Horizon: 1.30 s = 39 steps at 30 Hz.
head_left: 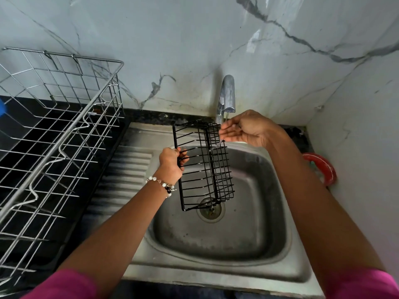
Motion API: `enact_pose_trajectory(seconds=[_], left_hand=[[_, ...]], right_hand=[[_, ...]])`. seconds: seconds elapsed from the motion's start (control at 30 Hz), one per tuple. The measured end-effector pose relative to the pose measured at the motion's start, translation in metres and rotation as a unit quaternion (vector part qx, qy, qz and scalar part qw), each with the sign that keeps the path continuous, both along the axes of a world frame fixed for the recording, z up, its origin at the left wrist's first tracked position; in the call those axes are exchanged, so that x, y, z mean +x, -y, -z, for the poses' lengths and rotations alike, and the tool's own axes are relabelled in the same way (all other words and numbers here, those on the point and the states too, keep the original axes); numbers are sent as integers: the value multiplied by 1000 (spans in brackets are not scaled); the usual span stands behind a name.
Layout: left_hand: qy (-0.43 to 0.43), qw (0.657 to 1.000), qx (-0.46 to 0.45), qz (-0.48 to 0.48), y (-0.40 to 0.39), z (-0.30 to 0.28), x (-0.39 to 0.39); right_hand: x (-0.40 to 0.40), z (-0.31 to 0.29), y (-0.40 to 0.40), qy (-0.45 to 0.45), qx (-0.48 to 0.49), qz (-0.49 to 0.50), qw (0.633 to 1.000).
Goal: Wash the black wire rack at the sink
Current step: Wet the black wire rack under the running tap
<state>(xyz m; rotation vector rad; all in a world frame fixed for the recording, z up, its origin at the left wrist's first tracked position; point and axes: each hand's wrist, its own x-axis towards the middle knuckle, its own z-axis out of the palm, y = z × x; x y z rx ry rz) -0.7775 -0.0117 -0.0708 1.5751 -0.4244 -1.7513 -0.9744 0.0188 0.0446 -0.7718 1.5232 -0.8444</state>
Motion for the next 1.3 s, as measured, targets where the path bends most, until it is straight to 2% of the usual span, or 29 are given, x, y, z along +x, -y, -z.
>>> enact_pose_trajectory(seconds=[0.07,0.17,0.3,0.47,0.77,0.9,1.03,1.17,1.27,1.3], left_hand=[[-5,1000,5,-10,-1,2,-2],[-27,998,7,-49,-3,4,-3],[-48,996,-6,-77,-6,11,-1],[-54,993,-35,-95,-11,20,9],[-109,985,-65,-114,-4,18,14],[-116,984,-76,-114,5,15,8],[-124,980,-79,-132,14,11,1],[-130,978,-76,-143,20,9,-7],[-133,979,-74,-139,19,11,-10],[-134,978,-74,-139,19,11,-10]], right_hand=[[-2,1,0,-10,-6,6,1000],[-6,0,-2,64,-12,-26,998],[-5,1,0,6,-10,-11,1000],[-5,-3,-2,81,-29,-41,995],[0,-7,1,69,-40,-37,996],[2,-8,0,95,-34,-49,994],[-3,-5,2,46,-31,-5,998],[0,-5,2,91,-14,-46,995],[-2,-1,3,11,-14,-19,1000],[-2,-1,3,17,-14,-28,999]])
